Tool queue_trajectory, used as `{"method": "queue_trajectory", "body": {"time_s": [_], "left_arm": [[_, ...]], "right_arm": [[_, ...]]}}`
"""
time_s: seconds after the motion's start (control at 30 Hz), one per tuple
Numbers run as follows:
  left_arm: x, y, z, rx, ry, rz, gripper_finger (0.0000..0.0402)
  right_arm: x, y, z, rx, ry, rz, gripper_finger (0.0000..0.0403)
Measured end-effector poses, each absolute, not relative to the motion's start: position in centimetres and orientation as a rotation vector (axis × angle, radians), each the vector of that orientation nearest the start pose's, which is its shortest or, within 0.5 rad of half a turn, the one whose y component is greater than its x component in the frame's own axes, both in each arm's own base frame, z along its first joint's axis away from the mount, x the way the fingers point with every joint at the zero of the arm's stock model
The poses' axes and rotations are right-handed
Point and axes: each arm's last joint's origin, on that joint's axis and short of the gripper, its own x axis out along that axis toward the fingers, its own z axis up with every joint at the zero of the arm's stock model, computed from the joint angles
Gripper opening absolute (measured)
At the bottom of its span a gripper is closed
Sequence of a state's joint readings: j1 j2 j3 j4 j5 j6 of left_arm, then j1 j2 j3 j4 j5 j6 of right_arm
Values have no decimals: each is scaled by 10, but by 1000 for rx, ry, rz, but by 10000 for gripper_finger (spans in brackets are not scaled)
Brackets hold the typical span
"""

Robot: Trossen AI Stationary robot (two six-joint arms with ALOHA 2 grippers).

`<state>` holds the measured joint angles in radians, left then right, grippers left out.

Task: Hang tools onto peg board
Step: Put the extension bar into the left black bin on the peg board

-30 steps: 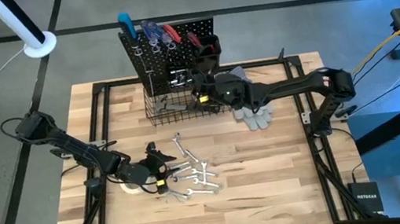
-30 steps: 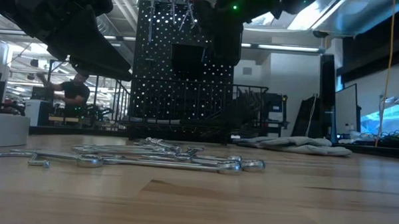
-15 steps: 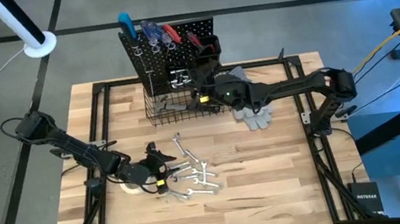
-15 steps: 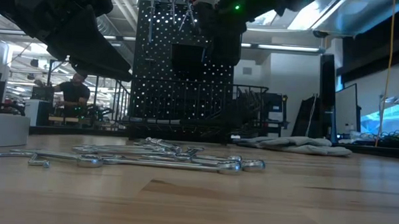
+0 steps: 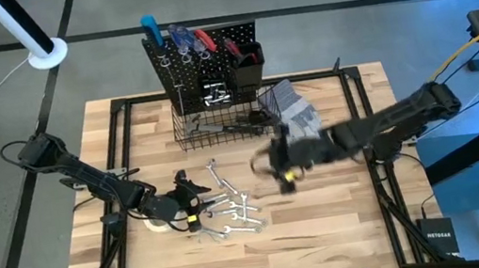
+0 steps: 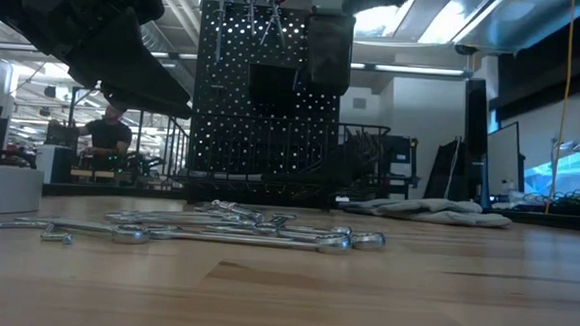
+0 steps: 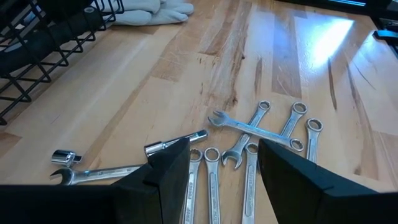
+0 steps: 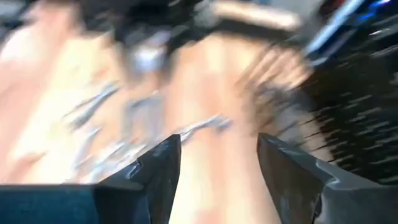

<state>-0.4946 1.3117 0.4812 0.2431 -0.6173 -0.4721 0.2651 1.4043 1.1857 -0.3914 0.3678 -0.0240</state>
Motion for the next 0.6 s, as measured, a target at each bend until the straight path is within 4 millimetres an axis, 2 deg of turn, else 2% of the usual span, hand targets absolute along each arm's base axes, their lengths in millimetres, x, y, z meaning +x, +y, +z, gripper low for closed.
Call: {"method": "queue_trajectory", "body": {"time_s": [0.13, 0.33, 0.47, 0.6], "left_arm": [[217, -98, 168, -152, 456, 232, 182], [219, -95, 169, -161, 447, 240, 182], [225, -88, 171, -131, 469, 221, 182], [236, -79, 180, -112, 509, 171, 182]], "right_arm": [[281, 110, 284, -159, 621, 0, 216], [262, 151, 229, -92, 491, -7, 216], [255, 155, 204, -110, 434, -70, 216], [258, 145, 202, -124, 423, -159, 216]]}}
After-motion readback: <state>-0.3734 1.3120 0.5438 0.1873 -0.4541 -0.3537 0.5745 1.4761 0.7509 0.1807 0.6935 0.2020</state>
